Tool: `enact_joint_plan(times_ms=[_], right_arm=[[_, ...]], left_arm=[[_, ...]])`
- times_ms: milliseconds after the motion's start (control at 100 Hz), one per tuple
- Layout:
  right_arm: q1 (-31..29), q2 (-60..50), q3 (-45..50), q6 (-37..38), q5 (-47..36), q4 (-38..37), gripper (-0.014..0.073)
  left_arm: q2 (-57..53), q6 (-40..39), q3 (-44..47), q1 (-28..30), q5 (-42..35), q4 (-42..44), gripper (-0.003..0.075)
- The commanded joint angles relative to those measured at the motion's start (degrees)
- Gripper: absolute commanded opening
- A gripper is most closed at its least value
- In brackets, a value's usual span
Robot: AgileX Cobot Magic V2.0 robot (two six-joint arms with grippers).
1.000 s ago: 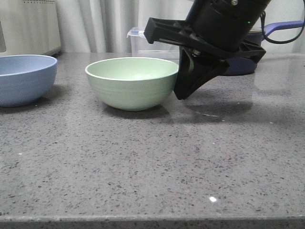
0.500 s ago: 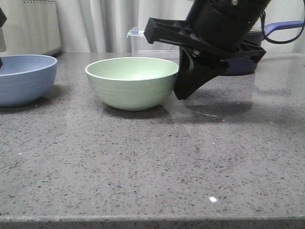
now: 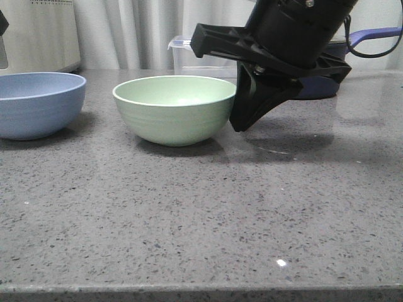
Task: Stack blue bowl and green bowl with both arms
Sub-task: 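Lower the left gripper onto the rim of the light blue bowl, then lift the blue bowl with the left gripper over the green bowl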
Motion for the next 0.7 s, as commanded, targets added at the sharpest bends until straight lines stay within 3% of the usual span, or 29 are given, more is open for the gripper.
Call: enact_joint_plan(times_ms=[0,370,690], right_arm=[[0.01,-2.14,-1.38,-0.57,-1.96,0.81,-0.0072],[0.01,-2.14,-1.38,-0.57,-1.96,0.81,-0.0072],[0.01,-2.14,-1.38,-0.57,-1.96,0.81,-0.0072]], left_arm=[[-1.79,-0.48,-2.03,0.06,-1.79,-0.59,-0.0020],[-1.79,1.95,-13.51,-1.70,8.94,-4.03,-0.0020],[-1.52,2.20,-19.41,-8.39,9.95,-4.12,-0.0020]])
